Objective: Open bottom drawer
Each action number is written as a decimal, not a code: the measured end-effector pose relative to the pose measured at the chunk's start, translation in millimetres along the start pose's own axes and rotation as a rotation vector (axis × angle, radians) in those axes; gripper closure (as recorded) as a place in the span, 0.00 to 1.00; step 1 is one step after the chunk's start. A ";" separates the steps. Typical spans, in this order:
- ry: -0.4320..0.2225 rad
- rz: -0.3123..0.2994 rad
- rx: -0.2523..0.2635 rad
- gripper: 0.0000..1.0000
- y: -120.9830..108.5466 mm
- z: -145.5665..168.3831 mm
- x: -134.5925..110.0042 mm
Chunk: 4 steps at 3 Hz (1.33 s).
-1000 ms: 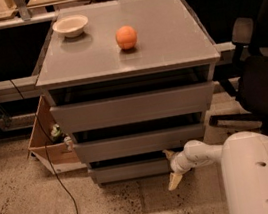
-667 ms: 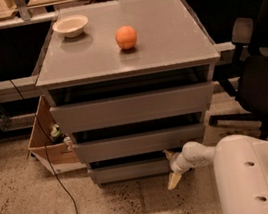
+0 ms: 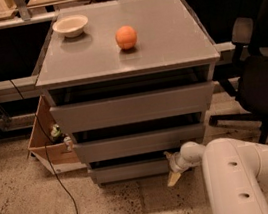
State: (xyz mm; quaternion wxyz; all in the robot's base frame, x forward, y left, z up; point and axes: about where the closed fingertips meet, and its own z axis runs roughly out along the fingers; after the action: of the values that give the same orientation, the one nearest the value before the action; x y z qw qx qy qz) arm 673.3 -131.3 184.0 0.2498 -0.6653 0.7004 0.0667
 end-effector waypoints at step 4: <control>-0.036 -0.063 -0.086 0.22 40.6 -15.7 1.0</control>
Offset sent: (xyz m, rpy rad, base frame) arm -0.0142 -0.0080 -0.0048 -0.0076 0.0454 0.0406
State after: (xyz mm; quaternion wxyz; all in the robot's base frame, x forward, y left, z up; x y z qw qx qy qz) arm 630.1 -134.5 187.5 0.2358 -0.6956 0.6710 0.1009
